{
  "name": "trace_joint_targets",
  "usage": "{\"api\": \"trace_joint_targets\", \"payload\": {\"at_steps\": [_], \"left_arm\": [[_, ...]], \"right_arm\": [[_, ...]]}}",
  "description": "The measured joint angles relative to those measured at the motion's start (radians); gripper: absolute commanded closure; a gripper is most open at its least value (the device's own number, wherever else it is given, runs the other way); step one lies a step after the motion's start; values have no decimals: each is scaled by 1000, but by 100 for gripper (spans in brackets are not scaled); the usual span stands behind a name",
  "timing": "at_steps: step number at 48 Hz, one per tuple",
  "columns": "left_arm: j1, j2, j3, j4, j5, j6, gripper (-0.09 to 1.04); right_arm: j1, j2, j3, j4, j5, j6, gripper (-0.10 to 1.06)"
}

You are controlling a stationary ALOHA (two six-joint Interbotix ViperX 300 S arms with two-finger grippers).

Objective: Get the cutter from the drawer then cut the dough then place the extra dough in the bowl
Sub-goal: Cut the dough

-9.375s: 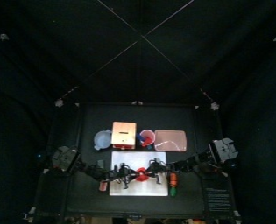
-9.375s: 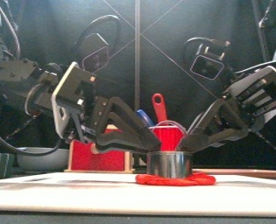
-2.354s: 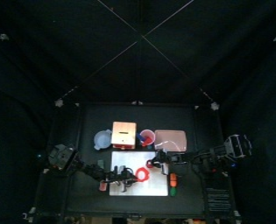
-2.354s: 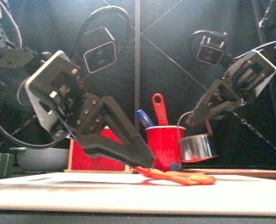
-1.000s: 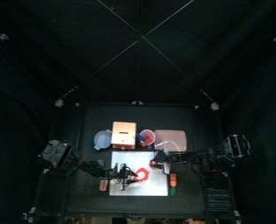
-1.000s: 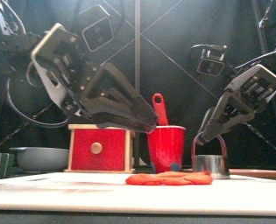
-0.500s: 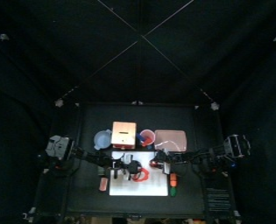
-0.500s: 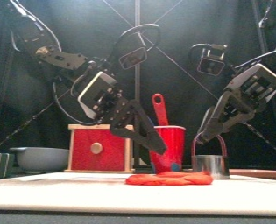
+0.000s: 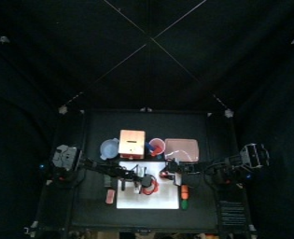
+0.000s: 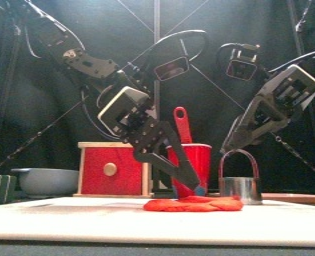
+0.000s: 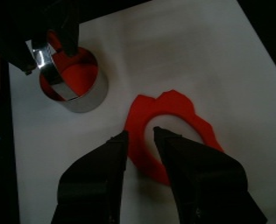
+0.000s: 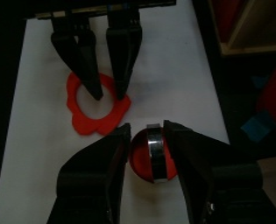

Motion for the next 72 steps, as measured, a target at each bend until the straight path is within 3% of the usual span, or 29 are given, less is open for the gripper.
{"api": "trace_joint_targets", "payload": {"at_steps": [11,28,54,72], "left_arm": [[9,3,-9,21,11,0,21],[9,8,-37,34,54,0,-1],[17,60,-98,74,129,-3,0],[29,67,-117,21,190,-6,10]], "right_arm": [[0,-8,9,0,0,0,21],[0,-17,20,3,2,0,21],[0,-28,35,12,17,2,21],[0,-31,34,17,29,2,21]]}}
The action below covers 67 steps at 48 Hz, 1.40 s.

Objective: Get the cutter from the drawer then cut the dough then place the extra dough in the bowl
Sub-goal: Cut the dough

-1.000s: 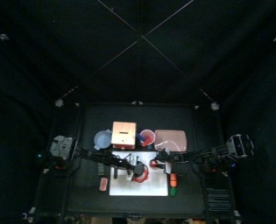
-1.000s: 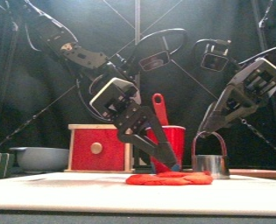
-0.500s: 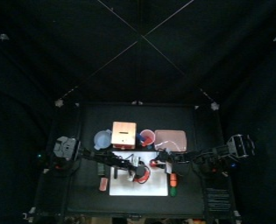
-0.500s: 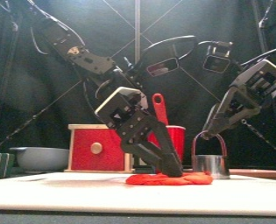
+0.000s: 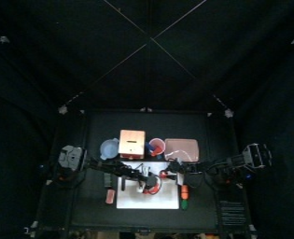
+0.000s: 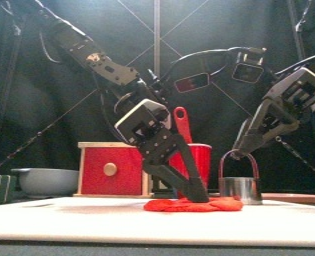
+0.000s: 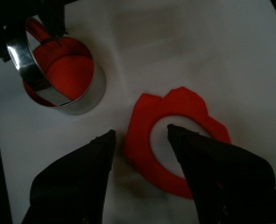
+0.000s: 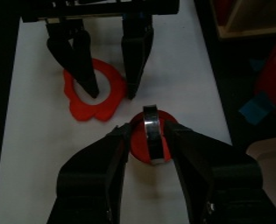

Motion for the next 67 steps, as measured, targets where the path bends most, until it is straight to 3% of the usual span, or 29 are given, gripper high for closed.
{"api": "trace_joint_targets", "payload": {"at_steps": [32,50,67], "left_arm": [[5,20,-17,-67,28,0,12],[6,25,-18,-77,32,3,37],[8,-9,17,-92,32,-5,39]], "right_arm": [[0,0,2,0,5,2,21],[0,0,2,0,11,2,21],[0,0,2,0,14,2,21]]}}
